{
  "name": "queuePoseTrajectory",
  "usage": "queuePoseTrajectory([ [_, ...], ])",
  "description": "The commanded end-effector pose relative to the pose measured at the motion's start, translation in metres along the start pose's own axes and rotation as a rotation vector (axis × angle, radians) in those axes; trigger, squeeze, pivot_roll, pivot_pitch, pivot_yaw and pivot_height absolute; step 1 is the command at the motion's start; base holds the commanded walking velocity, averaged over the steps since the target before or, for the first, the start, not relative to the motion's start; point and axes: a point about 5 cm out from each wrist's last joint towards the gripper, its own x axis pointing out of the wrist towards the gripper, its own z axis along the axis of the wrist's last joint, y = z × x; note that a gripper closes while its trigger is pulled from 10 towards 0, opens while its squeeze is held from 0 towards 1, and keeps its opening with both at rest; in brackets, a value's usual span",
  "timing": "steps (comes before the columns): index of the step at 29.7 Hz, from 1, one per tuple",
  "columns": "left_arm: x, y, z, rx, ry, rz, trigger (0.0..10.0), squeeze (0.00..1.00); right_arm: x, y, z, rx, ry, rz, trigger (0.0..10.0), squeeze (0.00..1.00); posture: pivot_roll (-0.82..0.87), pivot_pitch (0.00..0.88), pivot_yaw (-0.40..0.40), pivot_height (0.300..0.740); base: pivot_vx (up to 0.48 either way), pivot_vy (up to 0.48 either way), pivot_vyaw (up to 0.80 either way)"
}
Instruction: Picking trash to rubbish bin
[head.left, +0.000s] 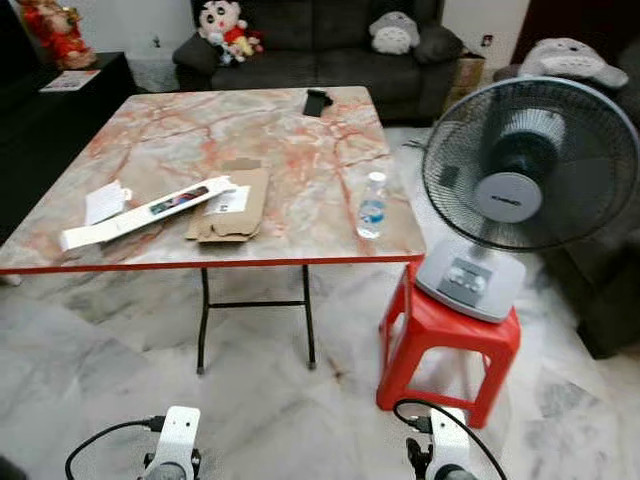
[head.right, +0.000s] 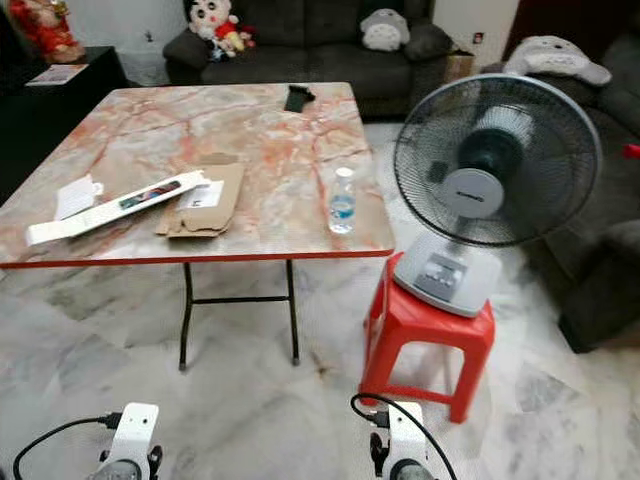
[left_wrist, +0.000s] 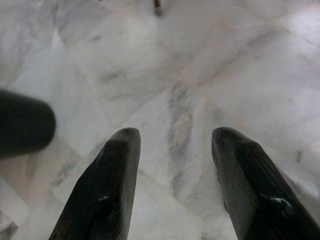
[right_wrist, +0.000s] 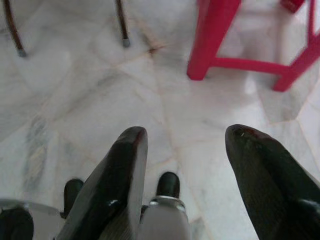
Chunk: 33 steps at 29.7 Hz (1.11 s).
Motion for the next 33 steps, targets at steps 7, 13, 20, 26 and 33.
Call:
queuePoseTrajectory([
  [7,0.0,0.009,-0.005,0.008,0.02,0.021,10.0,0.0,0.001,0.007,0.001,0.023,-0.008,0.014,10.0,0.0,-0.03,0.0,0.013,0.74,0.0,0.351,0.0],
  [13,0.0,0.009,-0.003,0.007,0.013,0.022,10.0,0.0,0.001,0.007,0.003,0.029,-0.013,0.01,10.0,0.0,-0.03,0.0,0.01,0.74,0.0,0.351,0.0],
  [20,0.0,0.009,-0.002,0.002,0.01,0.024,10.0,0.0,0.001,0.007,0.004,0.037,-0.016,0.009,10.0,0.0,-0.02,0.0,0.009,0.74,0.0,0.444,0.0],
  [26,0.001,0.01,0.0,-0.002,0.002,0.028,10.0,0.0,0.001,0.008,0.004,0.039,-0.018,0.012,10.0,0.0,-0.02,0.0,0.009,0.74,0.0,0.398,0.0],
  [33,0.003,0.005,0.023,0.042,-0.097,-0.008,10.0,0.0,0.003,0.011,0.014,0.038,-0.058,0.026,10.0,0.0,-0.02,0.001,0.008,0.74,0.0,0.0,0.0],
])
